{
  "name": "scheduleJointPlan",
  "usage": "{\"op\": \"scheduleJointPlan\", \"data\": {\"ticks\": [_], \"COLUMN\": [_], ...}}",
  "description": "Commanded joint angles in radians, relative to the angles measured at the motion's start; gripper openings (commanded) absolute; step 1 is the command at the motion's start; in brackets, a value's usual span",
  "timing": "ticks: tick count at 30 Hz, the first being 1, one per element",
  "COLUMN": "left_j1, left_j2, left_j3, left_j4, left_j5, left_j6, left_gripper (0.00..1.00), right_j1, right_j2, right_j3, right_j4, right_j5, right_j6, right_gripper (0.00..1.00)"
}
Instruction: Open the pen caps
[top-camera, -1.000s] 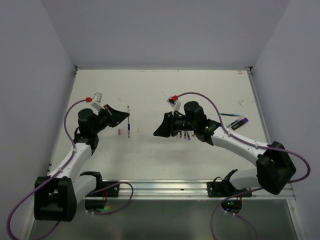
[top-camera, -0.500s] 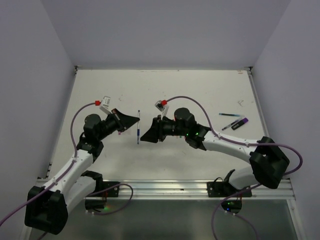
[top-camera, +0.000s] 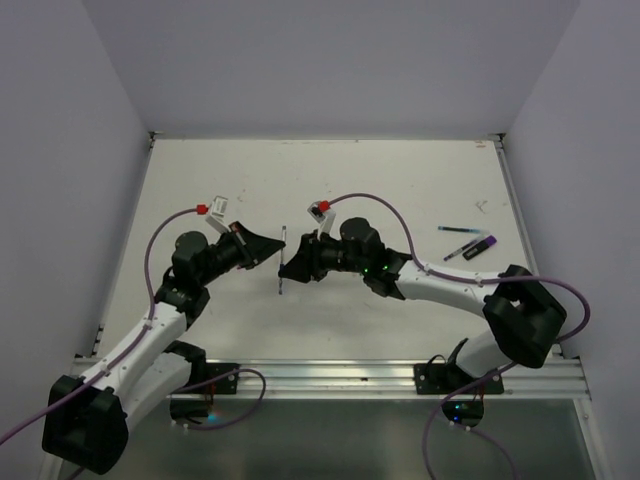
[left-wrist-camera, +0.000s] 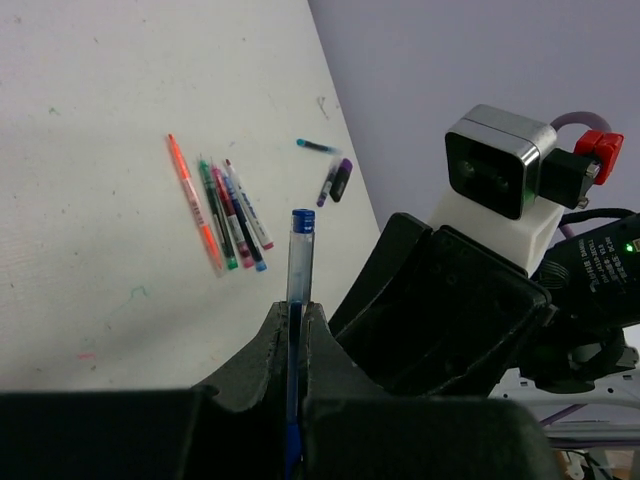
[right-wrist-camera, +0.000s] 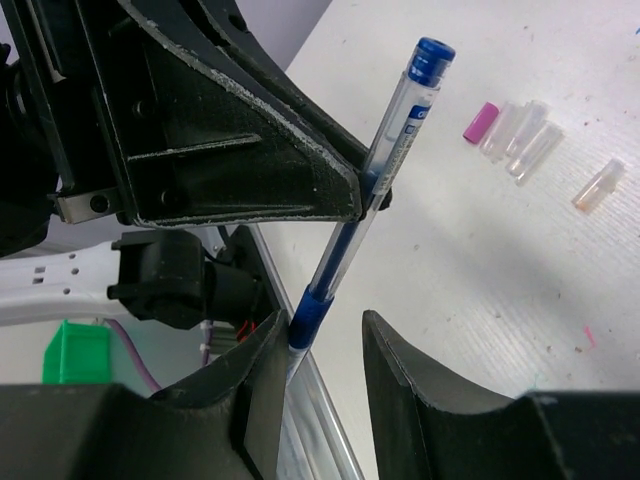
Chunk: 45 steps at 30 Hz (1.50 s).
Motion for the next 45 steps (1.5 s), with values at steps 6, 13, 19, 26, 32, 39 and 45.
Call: {"op": "scheduleJointPlan", "data": {"ticks": [6,13,19,26,32,39,45], "left_j1": [-0.030,-0.039,-0.039,-0.041,-0.137,-0.358,-0.505], "left_j2": [-0.008,-0.011,-0.108,-0.149,-0.160,-0.074,0.009], "left_j3": [-0.008,0.007,0.047,-0.111,-0.109,0.039,0.104], "left_j4": [0.014,0.013,-0.154,-0.073,-0.126,-0.243,-0.242], "left_j5": [-0.006,0.013,-0.091,-0.035,-0.146,-0.444,-0.634], "left_j6": [-0.010,0.025,0.133,0.138,0.171,0.277,0.328], "left_gripper": [0.00,0.38,0.95,0.75,0.69,0.67,0.62], "right_j1": [0.005,0.005,0.005,-0.022,-0.022,-0.022,-0.022], "right_j2": [0.033,0.046,-0.029,-0.137,-0.138,-0.109,-0.112], "right_j3": [0.073,0.085,-0.016,0.011,0.131,0.189,0.194], "right_j4": [0.067,0.039,0.038,-0.200,-0.407,-0.459,-0.481], "right_j5": [0.043,0.072,0.136,0.391,0.505,0.497,0.477], "right_j6": [-0.012,0.001,0.036,0.087,0.131,0.171,0.180], "right_gripper": [0.38,0.00,0.00,0.00,0.00,0.00,0.00]}}
